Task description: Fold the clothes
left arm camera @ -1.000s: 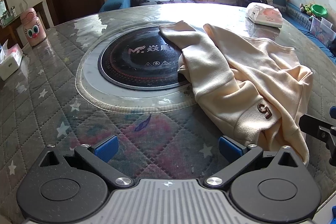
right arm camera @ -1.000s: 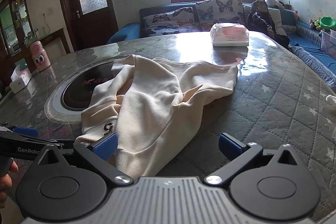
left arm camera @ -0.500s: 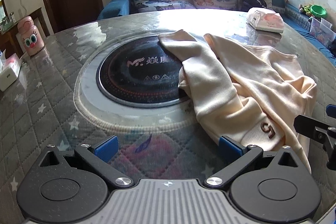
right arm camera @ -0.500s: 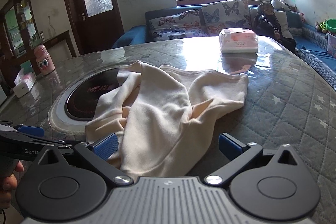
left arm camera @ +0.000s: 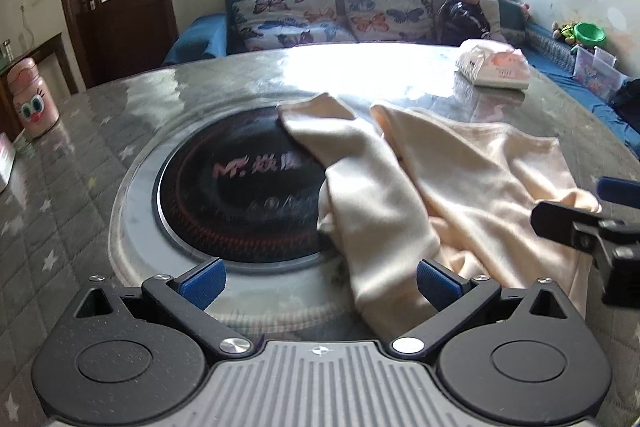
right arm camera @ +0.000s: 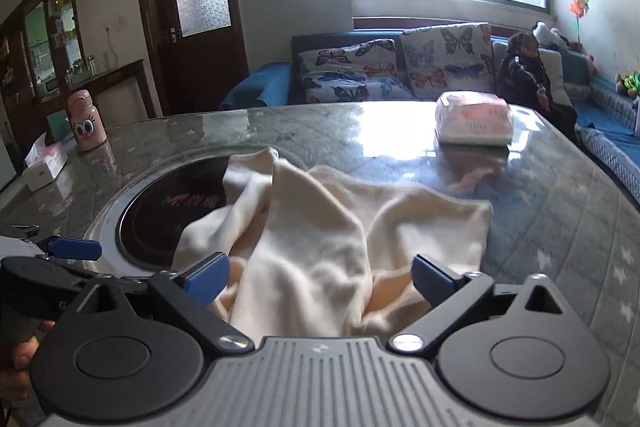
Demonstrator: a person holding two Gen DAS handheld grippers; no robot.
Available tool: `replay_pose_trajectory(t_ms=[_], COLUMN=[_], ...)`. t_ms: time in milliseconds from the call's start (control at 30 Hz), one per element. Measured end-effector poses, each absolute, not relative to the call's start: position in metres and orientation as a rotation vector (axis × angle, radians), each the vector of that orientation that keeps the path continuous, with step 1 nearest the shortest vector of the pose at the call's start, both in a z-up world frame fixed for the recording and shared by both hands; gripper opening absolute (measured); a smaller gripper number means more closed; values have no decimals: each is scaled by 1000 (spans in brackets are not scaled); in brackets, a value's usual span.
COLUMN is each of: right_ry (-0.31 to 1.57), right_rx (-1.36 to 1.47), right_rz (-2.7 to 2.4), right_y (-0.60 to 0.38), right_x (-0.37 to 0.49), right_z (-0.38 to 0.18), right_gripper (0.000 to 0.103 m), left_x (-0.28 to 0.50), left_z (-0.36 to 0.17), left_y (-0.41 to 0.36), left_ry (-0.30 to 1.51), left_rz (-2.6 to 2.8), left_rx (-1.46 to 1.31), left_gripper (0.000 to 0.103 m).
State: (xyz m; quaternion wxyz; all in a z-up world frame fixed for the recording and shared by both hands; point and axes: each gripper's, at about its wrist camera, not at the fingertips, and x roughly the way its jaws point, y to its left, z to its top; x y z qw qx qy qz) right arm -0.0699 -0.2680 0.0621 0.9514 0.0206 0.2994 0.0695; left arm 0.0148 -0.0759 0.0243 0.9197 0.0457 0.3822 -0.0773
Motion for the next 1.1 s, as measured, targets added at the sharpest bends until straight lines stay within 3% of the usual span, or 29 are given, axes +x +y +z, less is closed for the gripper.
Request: replay_pose_trajectory(t_ms=[100, 467, 767, 867, 1000, 1100], right_ry=[617, 648, 700, 705, 711, 711], right_rx=[23, -61, -85, -72, -55, -43], right_rz=[163, 244, 275, 283, 294, 298], right_y=[-267, -251, -242, -245, -249, -252], right_x=[-53, 16, 64, 64, 64, 64], right_z=[66, 62, 44, 43, 41, 41], right_gripper=[91, 69, 58, 45, 11, 5], left_x=[22, 42, 46, 47, 50, 52], left_z=[24, 13, 14, 16, 19, 21], left_y=[-78, -82, -75, -73, -72, -74], left_ry=[760, 768, 772, 772, 768, 760], left_rz=[-179, -253, -260, -254, -246, -242], left_rx=[93, 62, 38, 30, 22, 22], left_gripper=[102, 78, 78, 79, 81, 83])
